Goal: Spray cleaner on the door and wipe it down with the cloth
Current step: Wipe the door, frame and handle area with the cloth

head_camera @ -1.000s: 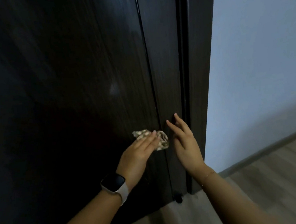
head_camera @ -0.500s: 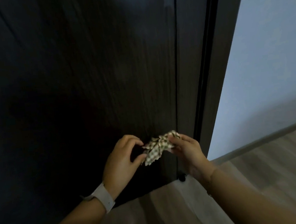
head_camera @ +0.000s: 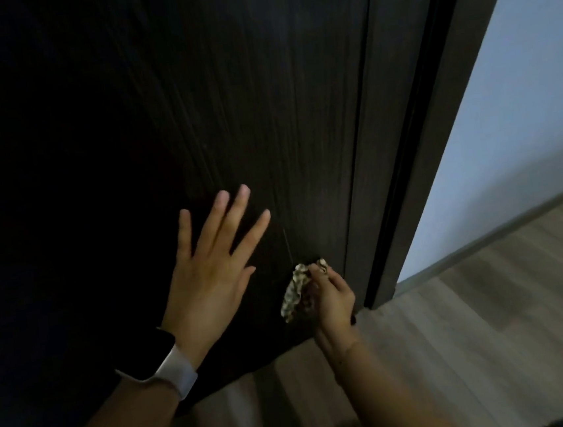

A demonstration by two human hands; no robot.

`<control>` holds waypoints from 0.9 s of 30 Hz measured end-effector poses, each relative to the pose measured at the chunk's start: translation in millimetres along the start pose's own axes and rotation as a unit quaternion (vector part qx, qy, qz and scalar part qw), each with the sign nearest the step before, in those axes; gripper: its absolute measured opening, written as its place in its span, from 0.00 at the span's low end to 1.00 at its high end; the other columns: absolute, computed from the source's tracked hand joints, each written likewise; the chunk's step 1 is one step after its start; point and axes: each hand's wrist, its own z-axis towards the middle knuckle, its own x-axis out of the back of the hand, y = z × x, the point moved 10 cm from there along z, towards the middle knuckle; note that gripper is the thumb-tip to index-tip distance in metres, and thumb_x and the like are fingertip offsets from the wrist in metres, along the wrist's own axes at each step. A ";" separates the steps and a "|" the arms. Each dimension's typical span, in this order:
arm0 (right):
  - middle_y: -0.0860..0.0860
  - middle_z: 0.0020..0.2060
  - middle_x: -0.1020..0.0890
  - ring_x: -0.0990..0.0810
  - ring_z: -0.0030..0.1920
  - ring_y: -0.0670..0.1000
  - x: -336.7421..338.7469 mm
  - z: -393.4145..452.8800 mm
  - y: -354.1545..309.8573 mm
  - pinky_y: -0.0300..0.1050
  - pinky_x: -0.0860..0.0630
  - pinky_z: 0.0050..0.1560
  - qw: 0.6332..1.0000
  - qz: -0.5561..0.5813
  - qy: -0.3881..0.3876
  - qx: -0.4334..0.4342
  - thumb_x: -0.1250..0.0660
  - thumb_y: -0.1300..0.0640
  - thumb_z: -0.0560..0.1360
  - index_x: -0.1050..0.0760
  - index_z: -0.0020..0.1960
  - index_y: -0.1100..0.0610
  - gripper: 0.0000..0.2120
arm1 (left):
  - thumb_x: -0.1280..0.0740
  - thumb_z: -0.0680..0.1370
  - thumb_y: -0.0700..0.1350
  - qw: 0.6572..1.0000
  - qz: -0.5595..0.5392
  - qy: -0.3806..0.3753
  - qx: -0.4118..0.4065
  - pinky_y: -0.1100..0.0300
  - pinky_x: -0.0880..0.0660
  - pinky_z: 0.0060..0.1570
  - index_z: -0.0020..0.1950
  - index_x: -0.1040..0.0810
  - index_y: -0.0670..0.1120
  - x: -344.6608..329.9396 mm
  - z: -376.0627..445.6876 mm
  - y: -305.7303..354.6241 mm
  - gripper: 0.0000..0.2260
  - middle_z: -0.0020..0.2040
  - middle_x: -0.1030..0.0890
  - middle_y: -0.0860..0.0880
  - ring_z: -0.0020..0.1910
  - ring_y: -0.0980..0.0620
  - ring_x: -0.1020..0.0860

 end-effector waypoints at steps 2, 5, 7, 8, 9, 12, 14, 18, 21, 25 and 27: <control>0.58 0.55 0.17 0.19 0.58 0.56 -2.7 -8.4 9.4 0.51 0.25 0.64 1.000 0.017 0.011 0.018 0.29 0.61 0.74 0.21 0.59 0.63 0.14 | 0.24 0.69 0.49 1.000 0.013 0.001 0.009 0.42 0.64 0.73 0.78 0.44 0.52 -8.0 -2.5 -11.5 0.44 0.80 0.54 0.44 0.78 0.44 0.55; 0.53 0.49 0.16 0.18 0.55 0.53 -9.8 -24.4 4.4 0.41 0.23 0.58 0.995 -0.027 0.041 0.082 0.31 0.66 0.75 0.20 0.58 0.63 0.12 | 0.23 0.67 0.51 0.999 0.047 -0.005 -0.012 0.45 0.67 0.73 0.79 0.47 0.51 -19.6 -4.9 -21.1 0.46 0.80 0.56 0.46 0.78 0.46 0.58; 0.53 0.45 0.15 0.17 0.49 0.51 -28.2 -38.2 -11.4 0.36 0.22 0.50 0.989 -0.048 0.033 0.135 0.30 0.67 0.74 0.18 0.51 0.61 0.07 | 0.23 0.67 0.53 0.997 0.078 -0.004 -0.027 0.45 0.67 0.73 0.79 0.48 0.51 -24.7 -4.4 -22.7 0.48 0.80 0.59 0.46 0.78 0.46 0.60; 0.55 0.44 0.15 0.17 0.47 0.50 -39.3 -45.3 -22.8 0.36 0.22 0.47 0.986 -0.043 0.023 0.159 0.29 0.67 0.73 0.19 0.48 0.60 0.05 | 0.23 0.67 0.53 0.996 0.090 0.000 -0.026 0.44 0.67 0.73 0.79 0.49 0.51 -26.1 -4.0 -23.0 0.48 0.80 0.59 0.46 0.78 0.46 0.60; 0.55 0.42 0.16 0.17 0.43 0.48 -49.5 -51.6 -35.3 0.36 0.22 0.45 0.983 -0.029 0.015 0.183 0.29 0.67 0.73 0.20 0.46 0.59 0.05 | 0.23 0.66 0.54 0.995 0.098 0.005 -0.022 0.44 0.66 0.73 0.79 0.49 0.51 -26.8 -3.5 -23.1 0.49 0.80 0.60 0.47 0.78 0.47 0.61; 0.52 0.34 0.19 0.20 0.36 0.43 -66.9 -56.8 -64.1 0.34 0.24 0.41 0.972 0.018 -0.008 0.236 0.29 0.70 0.72 0.24 0.41 0.59 0.07 | 0.23 0.66 0.54 0.993 0.117 0.010 -0.021 0.44 0.66 0.73 0.79 0.51 0.52 -29.4 -3.0 -21.8 0.51 0.79 0.61 0.47 0.78 0.47 0.62; 0.51 0.33 0.20 0.21 0.36 0.42 -64.5 -50.1 -65.0 0.34 0.25 0.40 0.969 0.023 -0.007 0.245 0.29 0.70 0.71 0.24 0.38 0.60 0.09 | 0.24 0.67 0.55 0.991 0.128 0.012 -0.030 0.43 0.66 0.72 0.80 0.52 0.51 -30.6 -3.3 -21.4 0.50 0.79 0.61 0.46 0.78 0.46 0.62; 0.51 0.35 0.18 0.20 0.38 0.44 -32.0 -23.2 -18.7 0.36 0.24 0.41 0.985 0.003 0.021 0.169 0.29 0.67 0.72 0.23 0.37 0.59 0.07 | 0.27 0.68 0.57 0.986 0.161 0.007 -0.032 0.42 0.67 0.72 0.80 0.55 0.51 -31.8 -4.6 -20.8 0.50 0.79 0.62 0.45 0.77 0.44 0.63; 0.51 0.34 0.20 0.21 0.35 0.41 -10.9 -8.5 10.1 0.38 0.25 0.41 0.993 -0.003 0.034 0.116 0.30 0.67 0.73 0.25 0.39 0.62 0.06 | 0.27 0.68 0.58 0.985 0.168 0.004 -0.031 0.41 0.67 0.72 0.80 0.56 0.51 -32.5 -3.9 -20.0 0.50 0.79 0.63 0.45 0.77 0.44 0.64; 0.51 0.34 0.20 0.21 0.36 0.41 -25.2 -22.0 -20.8 0.36 0.25 0.41 0.984 -0.010 0.027 0.175 0.30 0.69 0.72 0.26 0.39 0.62 0.07 | 0.26 0.67 0.56 0.989 0.144 0.003 -0.029 0.42 0.67 0.72 0.79 0.56 0.51 -33.0 -3.5 -21.5 0.51 0.79 0.63 0.46 0.77 0.45 0.64; 0.54 0.37 0.18 0.20 0.40 0.45 -49.1 -34.0 -57.2 0.37 0.23 0.43 0.970 -0.002 -0.018 0.243 0.29 0.70 0.71 0.24 0.39 0.60 0.08 | 0.26 0.68 0.56 0.989 0.144 0.000 -0.030 0.42 0.67 0.72 0.79 0.57 0.51 -33.4 -3.9 -21.4 0.51 0.79 0.64 0.46 0.77 0.45 0.64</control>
